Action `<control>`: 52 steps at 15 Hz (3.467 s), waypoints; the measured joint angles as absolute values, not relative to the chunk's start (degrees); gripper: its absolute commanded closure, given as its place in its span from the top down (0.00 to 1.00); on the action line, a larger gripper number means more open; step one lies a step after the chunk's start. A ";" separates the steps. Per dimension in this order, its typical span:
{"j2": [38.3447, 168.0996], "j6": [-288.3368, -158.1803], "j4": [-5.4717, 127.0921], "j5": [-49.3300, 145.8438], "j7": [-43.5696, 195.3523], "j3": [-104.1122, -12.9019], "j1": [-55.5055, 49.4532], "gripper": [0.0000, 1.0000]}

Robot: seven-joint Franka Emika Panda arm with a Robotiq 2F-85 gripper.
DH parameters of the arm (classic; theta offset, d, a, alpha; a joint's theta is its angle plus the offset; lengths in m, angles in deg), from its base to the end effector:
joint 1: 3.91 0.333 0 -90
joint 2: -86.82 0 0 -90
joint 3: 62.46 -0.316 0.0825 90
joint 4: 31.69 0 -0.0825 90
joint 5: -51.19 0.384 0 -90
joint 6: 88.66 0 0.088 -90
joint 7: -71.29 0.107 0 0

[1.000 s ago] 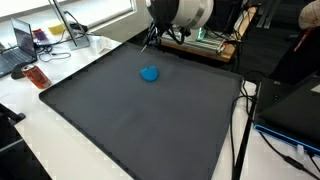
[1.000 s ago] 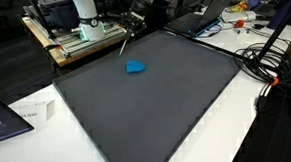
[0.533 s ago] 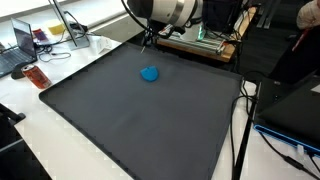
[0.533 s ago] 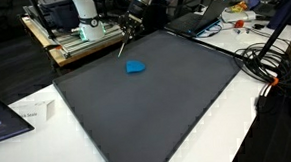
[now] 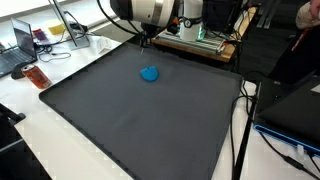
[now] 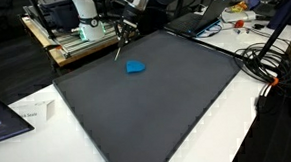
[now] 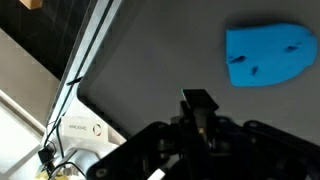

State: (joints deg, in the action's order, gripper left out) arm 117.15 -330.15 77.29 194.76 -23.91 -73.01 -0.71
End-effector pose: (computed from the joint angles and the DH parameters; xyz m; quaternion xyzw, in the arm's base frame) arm 0.4499 0.0212 0.2713 0.8824 -0.3950 0.0452 0.2517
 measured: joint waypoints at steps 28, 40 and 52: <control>128.08 -330.14 67.58 194.77 -4.17 -90.03 -25.21 0.03; 126.99 -330.21 67.91 194.77 4.21 -95.20 -31.89 0.03; 118.88 -330.24 74.46 194.77 9.07 -117.54 -47.91 0.03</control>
